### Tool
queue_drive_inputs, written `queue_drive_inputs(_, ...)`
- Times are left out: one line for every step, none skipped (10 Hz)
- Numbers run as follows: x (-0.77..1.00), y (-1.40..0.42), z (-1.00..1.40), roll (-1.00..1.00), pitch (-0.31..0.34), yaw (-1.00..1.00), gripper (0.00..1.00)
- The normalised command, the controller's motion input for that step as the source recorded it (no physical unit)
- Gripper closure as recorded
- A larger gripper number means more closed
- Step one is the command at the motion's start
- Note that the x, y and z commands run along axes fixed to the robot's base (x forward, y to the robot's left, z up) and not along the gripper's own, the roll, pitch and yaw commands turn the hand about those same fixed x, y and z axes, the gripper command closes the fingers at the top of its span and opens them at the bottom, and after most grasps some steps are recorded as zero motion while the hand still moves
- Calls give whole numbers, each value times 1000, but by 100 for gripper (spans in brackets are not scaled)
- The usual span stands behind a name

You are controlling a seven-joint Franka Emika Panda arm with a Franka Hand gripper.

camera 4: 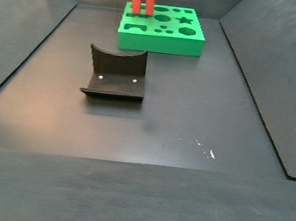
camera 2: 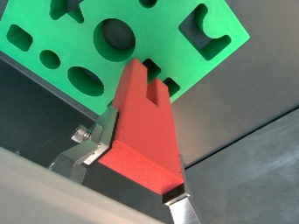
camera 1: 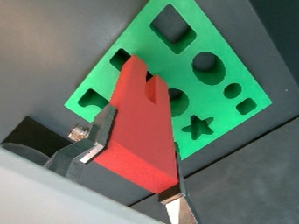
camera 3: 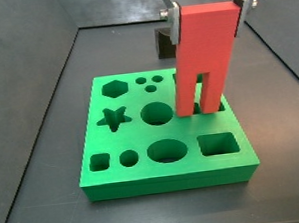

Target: Insert the double-square object.

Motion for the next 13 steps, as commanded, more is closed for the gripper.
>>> queue_drive_inputs(986, 0, -143, 0, -106, -29, 100)
queue_drive_inputs(1000, 0, -163, 0, -60, -40, 100)
queue_drive_inputs(997, 74, -83, -3, -16, -11, 100)
queue_drive_inputs(291, 43, -60, -3, 0, 0, 100)
queue_drive_inputs(183, 0, -74, 0, 117, 0, 100)
queue_drive_inputs(0, 0, -189, -7, 219, 86, 100)
queue_drive_inputs(-134, 9, -200, 0, 204, 226, 100)
queue_drive_inputs(-20, 0, -134, 0, 104, 151, 100)
queue_drive_inputs(-17, 0, 0, 0, 0, 0, 100)
queue_drive_inputs(-209, 203, -129, -19, 96, -40, 100)
queue_drive_inputs(-314, 209, -189, -16, 164, 0, 100)
queue_drive_inputs(-231, 146, -174, -9, 241, -6, 100)
queue_drive_inputs(-91, 31, -206, 0, 237, -57, 100)
